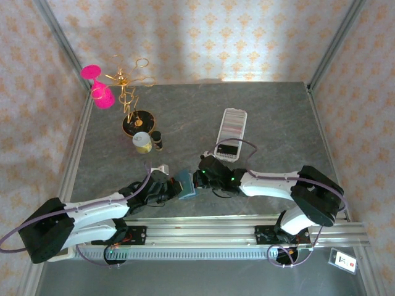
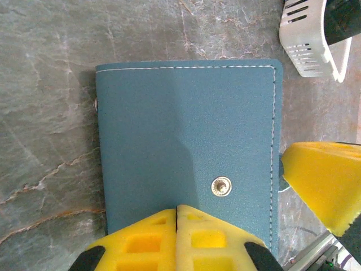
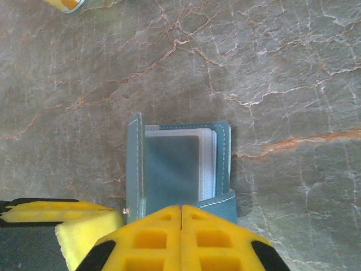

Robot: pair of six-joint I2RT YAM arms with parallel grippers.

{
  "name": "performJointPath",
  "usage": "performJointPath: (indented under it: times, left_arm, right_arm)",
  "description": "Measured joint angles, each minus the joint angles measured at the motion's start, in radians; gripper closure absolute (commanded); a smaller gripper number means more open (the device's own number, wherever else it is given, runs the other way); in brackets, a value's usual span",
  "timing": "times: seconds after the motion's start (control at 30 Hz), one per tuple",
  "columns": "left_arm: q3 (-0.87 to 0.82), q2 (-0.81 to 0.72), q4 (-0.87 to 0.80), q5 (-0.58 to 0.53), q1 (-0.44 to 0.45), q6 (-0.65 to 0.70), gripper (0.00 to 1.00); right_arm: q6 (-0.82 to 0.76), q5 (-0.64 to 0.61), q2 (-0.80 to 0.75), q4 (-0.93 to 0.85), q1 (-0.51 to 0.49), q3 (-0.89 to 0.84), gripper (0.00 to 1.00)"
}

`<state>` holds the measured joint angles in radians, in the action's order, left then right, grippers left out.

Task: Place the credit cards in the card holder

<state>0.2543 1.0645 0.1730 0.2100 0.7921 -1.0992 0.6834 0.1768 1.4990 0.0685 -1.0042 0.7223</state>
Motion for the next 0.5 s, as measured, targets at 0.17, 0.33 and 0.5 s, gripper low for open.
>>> performJointPath:
  times: [0.17, 0.33, 0.5]
  left_arm:
    - [0.000, 0.040, 0.019, 0.004, 0.000, 0.000, 1.00]
    - [0.000, 0.089, 0.041, 0.005, 0.000, 0.000, 1.00]
    - [0.013, 0.127, 0.066, 0.015, 0.000, 0.002, 1.00]
  right_arm:
    - [0.000, 0.000, 0.001, -0.003, 0.000, 0.000, 1.00]
    - [-0.004, 0.008, 0.002, -0.007, 0.000, 0.002, 1.00]
    - [-0.008, 0.029, 0.032, -0.011, -0.001, 0.032, 1.00]
